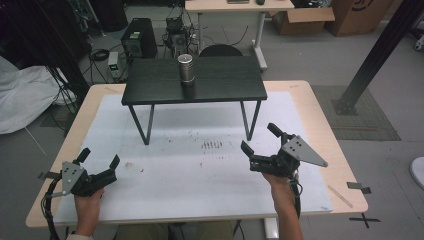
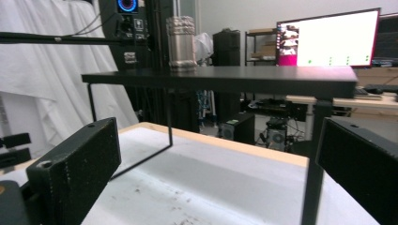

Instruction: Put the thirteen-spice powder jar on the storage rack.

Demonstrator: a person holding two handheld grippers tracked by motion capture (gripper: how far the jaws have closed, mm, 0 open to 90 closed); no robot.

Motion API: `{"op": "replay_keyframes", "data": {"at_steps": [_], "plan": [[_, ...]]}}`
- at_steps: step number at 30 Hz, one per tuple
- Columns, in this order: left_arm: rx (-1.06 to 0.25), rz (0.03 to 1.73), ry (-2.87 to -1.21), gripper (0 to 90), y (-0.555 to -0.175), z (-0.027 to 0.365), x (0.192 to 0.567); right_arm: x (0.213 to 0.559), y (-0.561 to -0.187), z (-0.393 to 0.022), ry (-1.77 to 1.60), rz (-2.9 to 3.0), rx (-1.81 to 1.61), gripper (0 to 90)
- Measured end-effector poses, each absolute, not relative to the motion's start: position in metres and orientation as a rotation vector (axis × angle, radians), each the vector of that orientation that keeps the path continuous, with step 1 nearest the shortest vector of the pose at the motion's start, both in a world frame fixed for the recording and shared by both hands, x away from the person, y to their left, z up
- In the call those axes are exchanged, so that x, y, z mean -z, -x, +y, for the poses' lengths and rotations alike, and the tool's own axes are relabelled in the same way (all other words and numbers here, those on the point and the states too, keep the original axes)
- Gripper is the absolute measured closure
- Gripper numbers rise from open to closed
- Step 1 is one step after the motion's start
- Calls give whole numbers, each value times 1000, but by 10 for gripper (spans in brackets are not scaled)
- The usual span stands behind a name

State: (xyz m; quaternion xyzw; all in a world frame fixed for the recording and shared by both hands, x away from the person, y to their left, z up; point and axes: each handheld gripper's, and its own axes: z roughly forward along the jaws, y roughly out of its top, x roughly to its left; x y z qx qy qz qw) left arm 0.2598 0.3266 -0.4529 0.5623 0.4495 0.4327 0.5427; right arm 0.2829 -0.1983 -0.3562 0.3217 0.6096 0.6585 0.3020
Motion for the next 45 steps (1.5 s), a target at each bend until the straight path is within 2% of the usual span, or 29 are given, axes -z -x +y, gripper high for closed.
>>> {"op": "replay_keyframes", "data": {"at_steps": [45], "plan": [[-1031,1066,-1336,4,-260,326,453,442,-270,-224,-1021,1527,-1588,2]]}}
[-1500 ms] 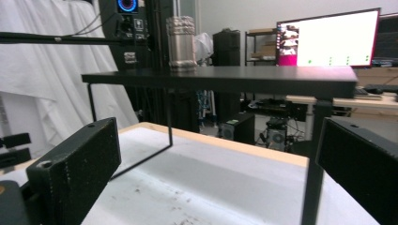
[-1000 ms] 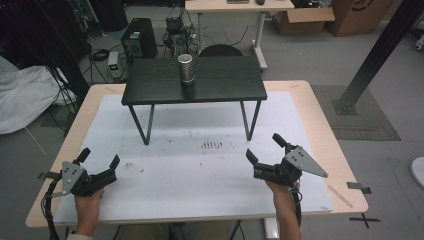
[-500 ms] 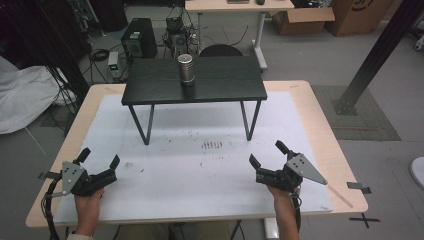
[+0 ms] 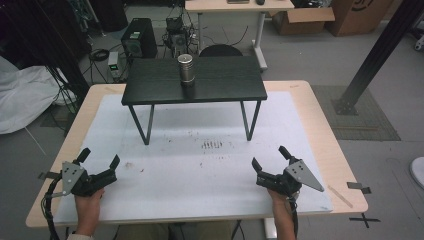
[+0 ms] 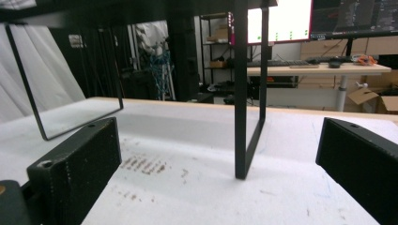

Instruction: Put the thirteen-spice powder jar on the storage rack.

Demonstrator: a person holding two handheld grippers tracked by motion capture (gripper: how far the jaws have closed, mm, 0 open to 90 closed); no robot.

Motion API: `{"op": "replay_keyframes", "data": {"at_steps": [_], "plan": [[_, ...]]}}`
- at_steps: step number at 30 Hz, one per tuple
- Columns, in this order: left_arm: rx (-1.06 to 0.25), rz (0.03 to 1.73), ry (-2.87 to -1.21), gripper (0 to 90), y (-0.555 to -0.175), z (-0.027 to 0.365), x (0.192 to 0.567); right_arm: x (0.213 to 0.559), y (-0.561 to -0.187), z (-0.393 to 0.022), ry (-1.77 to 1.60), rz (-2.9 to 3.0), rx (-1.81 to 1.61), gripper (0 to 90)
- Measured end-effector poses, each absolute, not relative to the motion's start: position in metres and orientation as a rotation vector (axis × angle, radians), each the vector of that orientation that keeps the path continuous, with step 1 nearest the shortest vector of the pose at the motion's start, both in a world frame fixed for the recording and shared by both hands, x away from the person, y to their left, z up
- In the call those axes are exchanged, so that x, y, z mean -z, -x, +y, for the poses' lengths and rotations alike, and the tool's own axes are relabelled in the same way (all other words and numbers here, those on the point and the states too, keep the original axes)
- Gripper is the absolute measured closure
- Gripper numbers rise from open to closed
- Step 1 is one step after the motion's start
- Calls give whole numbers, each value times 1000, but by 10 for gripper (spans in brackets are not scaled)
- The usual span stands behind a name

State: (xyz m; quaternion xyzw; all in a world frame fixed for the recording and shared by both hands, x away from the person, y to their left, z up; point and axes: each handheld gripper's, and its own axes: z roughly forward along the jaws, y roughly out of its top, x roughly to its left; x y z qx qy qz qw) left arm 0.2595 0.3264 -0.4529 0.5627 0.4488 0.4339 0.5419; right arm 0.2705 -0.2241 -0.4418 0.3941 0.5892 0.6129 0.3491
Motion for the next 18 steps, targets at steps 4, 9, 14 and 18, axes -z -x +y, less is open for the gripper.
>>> {"op": "replay_keyframes", "data": {"at_steps": [4,9,14,18], "plan": [[-1030,1066,-1336,4,-260,326,453,448,-270,-223,-1023,1522,-1567,3],[-1031,1065,-1338,4,-260,326,453,453,-270,-221,-1018,1516,-1537,4],[-1031,1066,-1337,4,-260,326,453,454,-268,-221,-1002,1505,-1529,7],[-1031,1066,-1338,4,-260,326,453,454,-266,-219,-976,1492,-1523,12]]}}
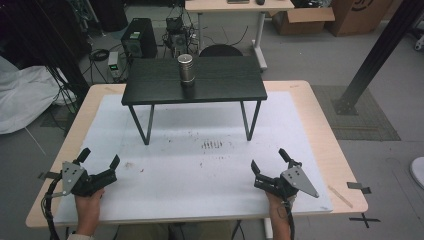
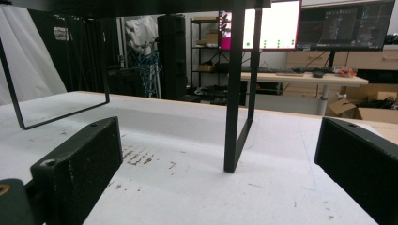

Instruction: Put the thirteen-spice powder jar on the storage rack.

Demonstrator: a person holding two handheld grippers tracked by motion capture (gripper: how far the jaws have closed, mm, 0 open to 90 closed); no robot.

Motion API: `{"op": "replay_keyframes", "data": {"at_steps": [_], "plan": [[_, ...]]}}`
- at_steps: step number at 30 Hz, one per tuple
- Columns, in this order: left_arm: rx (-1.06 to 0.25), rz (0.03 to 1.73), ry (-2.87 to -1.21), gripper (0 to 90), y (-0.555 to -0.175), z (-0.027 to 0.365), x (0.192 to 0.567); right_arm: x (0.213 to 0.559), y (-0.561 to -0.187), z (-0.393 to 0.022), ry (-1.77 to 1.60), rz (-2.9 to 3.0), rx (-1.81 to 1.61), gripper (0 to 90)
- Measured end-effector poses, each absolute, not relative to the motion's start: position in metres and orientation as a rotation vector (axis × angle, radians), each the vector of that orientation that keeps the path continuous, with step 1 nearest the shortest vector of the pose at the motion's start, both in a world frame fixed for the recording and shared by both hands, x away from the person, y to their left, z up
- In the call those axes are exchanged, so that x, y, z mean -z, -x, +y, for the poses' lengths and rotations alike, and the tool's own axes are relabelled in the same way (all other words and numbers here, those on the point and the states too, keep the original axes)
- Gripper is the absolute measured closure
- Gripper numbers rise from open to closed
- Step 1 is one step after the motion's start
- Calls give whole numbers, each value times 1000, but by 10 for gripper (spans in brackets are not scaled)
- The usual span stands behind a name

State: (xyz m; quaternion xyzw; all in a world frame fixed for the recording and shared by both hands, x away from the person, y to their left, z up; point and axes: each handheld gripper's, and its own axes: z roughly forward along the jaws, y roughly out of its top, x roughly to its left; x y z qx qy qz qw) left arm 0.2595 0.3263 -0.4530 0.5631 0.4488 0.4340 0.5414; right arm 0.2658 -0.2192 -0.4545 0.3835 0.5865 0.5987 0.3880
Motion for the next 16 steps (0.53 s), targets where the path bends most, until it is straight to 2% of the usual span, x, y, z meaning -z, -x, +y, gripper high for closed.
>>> {"op": "replay_keyframes", "data": {"at_steps": [16], "plan": [[-1029,1067,-1339,4,-260,326,453,455,-265,-219,-973,1491,-1521,3]]}}
